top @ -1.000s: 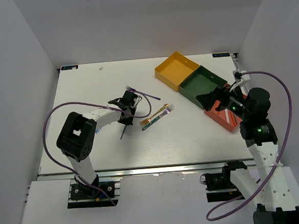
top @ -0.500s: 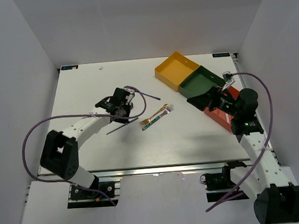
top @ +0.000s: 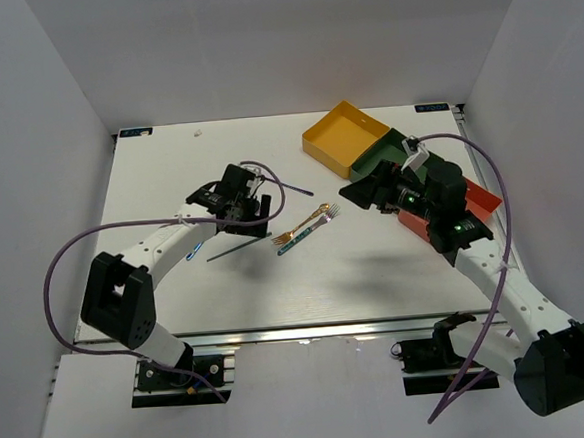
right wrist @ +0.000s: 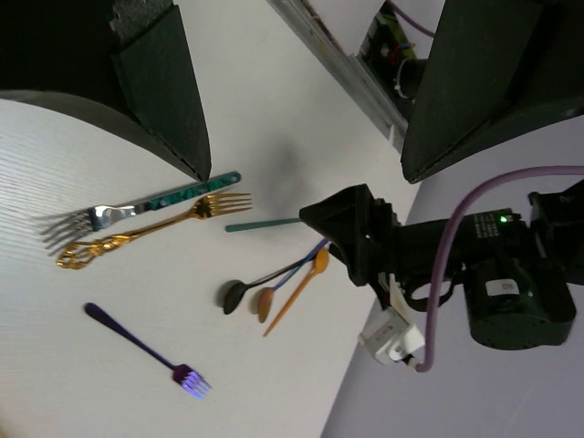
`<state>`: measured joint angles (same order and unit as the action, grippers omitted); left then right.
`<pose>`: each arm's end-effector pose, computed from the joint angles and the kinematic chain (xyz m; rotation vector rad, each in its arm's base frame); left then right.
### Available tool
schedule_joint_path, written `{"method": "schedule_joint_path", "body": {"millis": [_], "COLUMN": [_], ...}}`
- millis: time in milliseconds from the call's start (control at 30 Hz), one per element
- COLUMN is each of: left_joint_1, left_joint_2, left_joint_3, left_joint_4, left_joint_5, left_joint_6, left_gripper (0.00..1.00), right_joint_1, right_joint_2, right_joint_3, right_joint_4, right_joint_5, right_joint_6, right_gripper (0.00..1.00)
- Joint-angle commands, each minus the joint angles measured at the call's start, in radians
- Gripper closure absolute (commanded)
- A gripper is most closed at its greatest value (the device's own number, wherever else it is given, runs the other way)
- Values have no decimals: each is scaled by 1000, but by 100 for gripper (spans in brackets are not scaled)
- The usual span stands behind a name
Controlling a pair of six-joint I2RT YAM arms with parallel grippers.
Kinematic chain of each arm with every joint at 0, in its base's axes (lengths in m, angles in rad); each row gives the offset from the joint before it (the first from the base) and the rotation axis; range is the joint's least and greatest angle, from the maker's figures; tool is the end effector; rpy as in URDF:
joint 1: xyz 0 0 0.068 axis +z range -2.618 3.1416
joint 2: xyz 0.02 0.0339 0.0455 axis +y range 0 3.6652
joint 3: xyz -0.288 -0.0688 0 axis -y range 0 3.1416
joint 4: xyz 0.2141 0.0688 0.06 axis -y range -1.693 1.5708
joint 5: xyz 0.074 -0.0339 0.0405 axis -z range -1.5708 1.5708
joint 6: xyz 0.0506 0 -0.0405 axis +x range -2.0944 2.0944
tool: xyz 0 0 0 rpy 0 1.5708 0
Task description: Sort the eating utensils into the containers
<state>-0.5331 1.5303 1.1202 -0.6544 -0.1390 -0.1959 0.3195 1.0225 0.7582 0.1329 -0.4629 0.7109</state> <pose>0.2523 -0.1407 0.2624 0.3931 2.5903 -0.0712 0.1927 0.0876 0.3456 -0.0147 1.8288 1.1408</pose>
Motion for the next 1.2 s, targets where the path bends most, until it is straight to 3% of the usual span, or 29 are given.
{"method": "schedule_joint_path", "body": {"millis": [0, 100, 167, 267, 300, 367, 400, 467, 600, 833, 1167], "left_joint_1": [1, 1, 1, 1, 1, 24, 39, 71, 70, 38, -19], "left_joint_2": [19, 22, 8, -18, -28, -61, -70, -102, -90, 315, 470], "left_joint_3": [101, 128, 144, 147, 136, 118, 99, 78, 33, 378, 504], "left_joint_4": [-17, -45, -118, -244, -270, -344, -352, -340, -313, -678, -721], "left_joint_5": [-88, -242, -379, -468, -500, -488, -438, -410, -354, -255, -218], "left_joint_6": [-109, -336, -660, -926, -1093, -1242, -1308, -1350, -1549, -1666, -1789], "left_gripper": [2, 2, 2, 2, 2, 25, 30, 30, 23, 22, 26], "right_joint_1": [4, 4, 3, 3, 1, -2, 0, -3, -8, -8, -8], "right_joint_2": [-50, -82, -105, -127, -134, -136, -134, -134, -124, -52, -50], "right_joint_3": [35, 52, 55, 44, 41, 52, 59, 76, 90, 98, 61], "right_joint_4": [-59, -136, -211, -230, -231, -275, -297, -358, -368, -371, -372], "right_joint_5": [108, 193, 280, 340, 346, 392, 417, 490, 475, 409, 428], "right_joint_6": [-71, -111, -133, -146, -149, -139, -139, -145, -149, -142, -217], "right_gripper": [11, 11, 11, 11, 11, 11, 11, 11, 11, 11, 11]}}
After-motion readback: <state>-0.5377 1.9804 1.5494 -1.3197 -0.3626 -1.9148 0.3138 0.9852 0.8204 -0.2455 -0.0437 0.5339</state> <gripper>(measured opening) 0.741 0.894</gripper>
